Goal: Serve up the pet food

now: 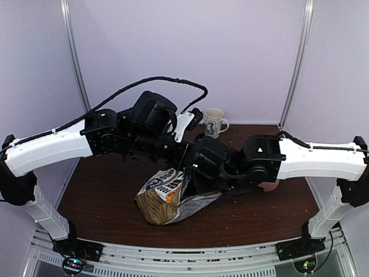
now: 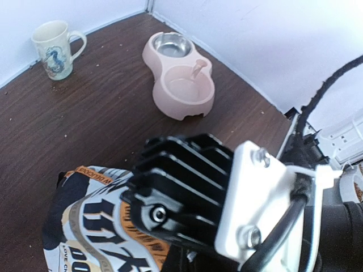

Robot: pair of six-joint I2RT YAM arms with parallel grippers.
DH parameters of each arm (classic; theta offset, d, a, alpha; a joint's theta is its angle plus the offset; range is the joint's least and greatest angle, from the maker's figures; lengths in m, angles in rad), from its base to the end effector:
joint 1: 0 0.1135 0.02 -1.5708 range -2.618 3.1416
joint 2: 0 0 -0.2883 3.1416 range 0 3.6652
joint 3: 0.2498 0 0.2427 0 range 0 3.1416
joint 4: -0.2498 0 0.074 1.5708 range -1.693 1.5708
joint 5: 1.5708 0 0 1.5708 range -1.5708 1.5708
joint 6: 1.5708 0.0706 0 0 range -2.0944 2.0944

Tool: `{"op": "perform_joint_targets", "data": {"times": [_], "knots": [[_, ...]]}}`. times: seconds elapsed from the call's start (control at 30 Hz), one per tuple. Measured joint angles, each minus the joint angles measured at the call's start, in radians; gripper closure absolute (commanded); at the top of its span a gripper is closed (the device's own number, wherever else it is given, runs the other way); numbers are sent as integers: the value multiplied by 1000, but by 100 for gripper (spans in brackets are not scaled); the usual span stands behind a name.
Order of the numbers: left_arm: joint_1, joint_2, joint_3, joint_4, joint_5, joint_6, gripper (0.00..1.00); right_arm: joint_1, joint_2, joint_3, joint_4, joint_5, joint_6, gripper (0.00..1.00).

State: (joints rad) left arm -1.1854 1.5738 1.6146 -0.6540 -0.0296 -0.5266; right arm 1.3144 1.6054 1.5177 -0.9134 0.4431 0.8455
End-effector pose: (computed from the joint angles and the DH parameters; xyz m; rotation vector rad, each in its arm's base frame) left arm 0.1416 -0.3436 0.3881 0.7405 2.2218 -0.8954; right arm 0.1165 0.3249 0.3248 -0.4148 2.4369 0.3751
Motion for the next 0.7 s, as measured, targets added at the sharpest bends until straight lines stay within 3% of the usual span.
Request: {"op": "perform_joint_targets", "data": {"times": [0.27, 0.7], "knots": [[19, -3, -66, 19, -63, -3, 100, -50, -2, -120, 204, -138, -37, 85], [31, -28, -129, 83, -64, -7, 100, -143, -125, -290, 445, -541, -56, 85]]}}
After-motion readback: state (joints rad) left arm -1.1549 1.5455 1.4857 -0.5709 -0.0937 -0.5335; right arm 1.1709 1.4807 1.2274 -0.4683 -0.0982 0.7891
